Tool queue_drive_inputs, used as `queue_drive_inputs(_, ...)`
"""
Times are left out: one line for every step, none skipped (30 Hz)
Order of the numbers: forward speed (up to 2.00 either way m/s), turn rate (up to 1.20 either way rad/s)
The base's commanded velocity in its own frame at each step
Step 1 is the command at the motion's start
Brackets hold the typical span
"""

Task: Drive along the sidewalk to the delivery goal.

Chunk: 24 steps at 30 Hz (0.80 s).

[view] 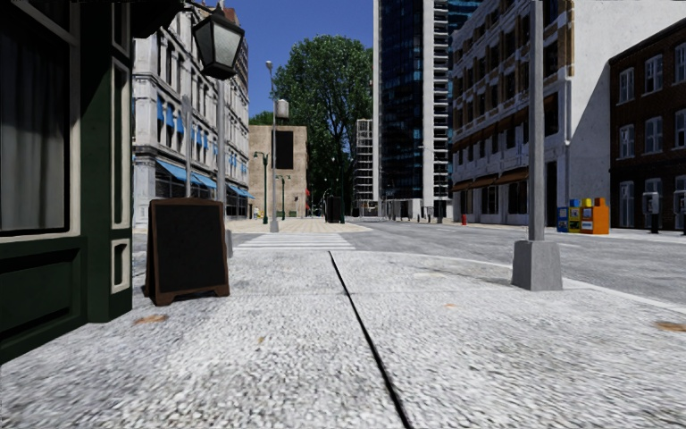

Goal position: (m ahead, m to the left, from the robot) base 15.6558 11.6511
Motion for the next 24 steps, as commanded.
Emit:
queue_drive_inputs(2.00,0.00)
queue_drive_inputs(2.00,0.00)
queue_drive_inputs(2.00,0.00)
queue_drive_inputs(2.00,0.00)
queue_drive_inputs(2.00,0.00)
queue_drive_inputs(2.00,0.00)
queue_drive_inputs(2.00,0.00)
queue_drive_inputs(2.00,0.00)
queue_drive_inputs(2.00,0.00)
queue_drive_inputs(2.00,0.00)
queue_drive_inputs(2.00,0.00)
queue_drive_inputs(2.00,0.00)
queue_drive_inputs(2.00,0.00)
queue_drive_inputs(2.00,0.00)
queue_drive_inputs(2.00,0.00)
queue_drive_inputs(2.00,0.00)
queue_drive_inputs(2.00,0.00)
queue_drive_inputs(2.00,0.00)
queue_drive_inputs(2.00,0.00)
queue_drive_inputs(2.00,0.00)
queue_drive_inputs(2.00,0.00)
queue_drive_inputs(2.00,0.00)
queue_drive_inputs(2.00,0.00)
queue_drive_inputs(2.00,0.00)
